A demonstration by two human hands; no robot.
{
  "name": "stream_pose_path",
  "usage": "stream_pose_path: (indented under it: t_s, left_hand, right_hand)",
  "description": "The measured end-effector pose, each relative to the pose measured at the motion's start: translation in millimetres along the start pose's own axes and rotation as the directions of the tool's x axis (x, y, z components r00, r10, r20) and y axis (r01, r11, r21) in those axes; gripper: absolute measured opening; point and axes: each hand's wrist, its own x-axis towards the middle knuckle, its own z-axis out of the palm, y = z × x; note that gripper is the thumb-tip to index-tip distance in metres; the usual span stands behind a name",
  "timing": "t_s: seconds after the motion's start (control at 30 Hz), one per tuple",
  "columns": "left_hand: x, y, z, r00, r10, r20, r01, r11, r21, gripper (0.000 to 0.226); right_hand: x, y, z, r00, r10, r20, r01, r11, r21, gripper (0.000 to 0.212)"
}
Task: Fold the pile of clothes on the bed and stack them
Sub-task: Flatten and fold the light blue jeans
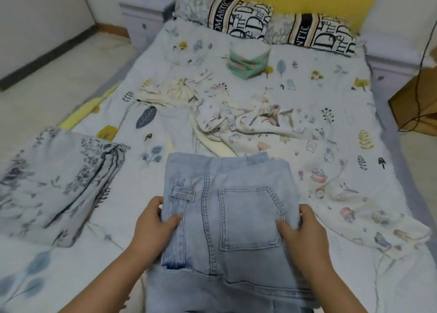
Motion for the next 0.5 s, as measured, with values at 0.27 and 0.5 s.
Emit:
stream_pose_path:
  t_s: [0.27, 0.5]
  left_hand:
    - [9.6, -4.1, -123.6, 0.982, -0.048, -0.181, 0.024, 0.990, -0.136, 0.022]
    - [30.6, -35.5, -238.0, 0.947, -0.132, -0.293, 0.076, 0.978, -0.194, 0.023]
  right_hand:
    - [5.9, -123.4, 60.2, 0.976, -0.188, 0.109, 0.191, 0.981, -0.024, 0.021]
    - [5.9, -228.6, 151.4, 0.924, -0.291, 0.249, 0.306, 0.952, -0.024, 0.019]
